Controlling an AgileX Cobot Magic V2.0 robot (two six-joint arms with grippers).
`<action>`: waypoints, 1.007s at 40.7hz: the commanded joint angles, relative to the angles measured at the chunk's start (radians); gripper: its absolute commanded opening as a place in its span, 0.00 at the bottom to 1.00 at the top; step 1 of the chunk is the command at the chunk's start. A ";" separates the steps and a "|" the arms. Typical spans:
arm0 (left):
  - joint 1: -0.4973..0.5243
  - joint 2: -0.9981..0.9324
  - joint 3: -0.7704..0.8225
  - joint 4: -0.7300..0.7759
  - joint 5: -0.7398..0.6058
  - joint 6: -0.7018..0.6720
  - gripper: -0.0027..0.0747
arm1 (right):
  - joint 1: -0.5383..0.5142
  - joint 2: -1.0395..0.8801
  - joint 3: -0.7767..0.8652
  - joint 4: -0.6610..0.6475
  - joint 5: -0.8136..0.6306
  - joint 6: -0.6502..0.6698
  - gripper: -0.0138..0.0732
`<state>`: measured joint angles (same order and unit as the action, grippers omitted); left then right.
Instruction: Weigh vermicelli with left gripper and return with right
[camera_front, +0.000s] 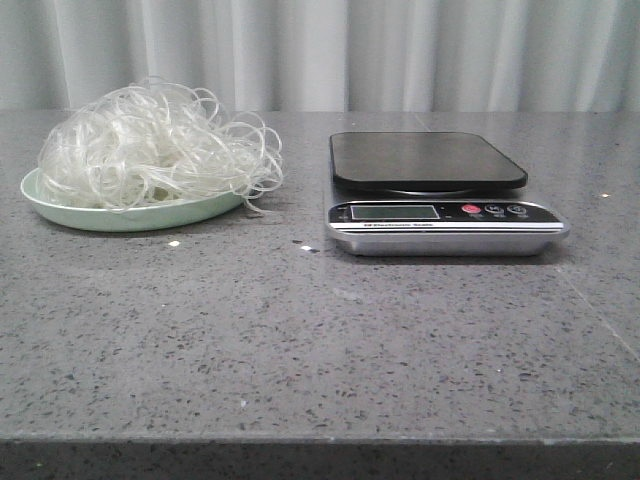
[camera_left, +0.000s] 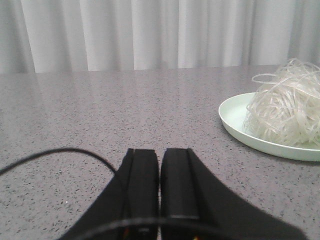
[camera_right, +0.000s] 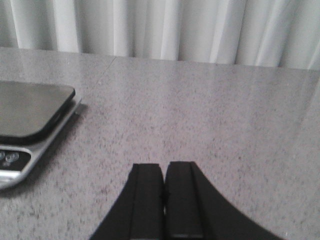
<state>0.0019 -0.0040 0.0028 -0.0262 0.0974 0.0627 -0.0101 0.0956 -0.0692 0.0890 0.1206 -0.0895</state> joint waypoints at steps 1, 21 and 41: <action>-0.003 -0.021 0.007 -0.001 -0.072 -0.012 0.21 | -0.007 -0.067 0.055 0.002 -0.134 -0.006 0.33; -0.003 -0.019 0.007 -0.001 -0.072 -0.012 0.21 | -0.016 -0.122 0.089 -0.089 -0.102 0.165 0.33; -0.003 -0.019 0.007 -0.001 -0.072 -0.012 0.21 | -0.016 -0.122 0.089 -0.089 -0.101 0.165 0.33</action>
<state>0.0019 -0.0040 0.0028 -0.0262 0.0981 0.0627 -0.0200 -0.0092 0.0278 0.0117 0.0955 0.0717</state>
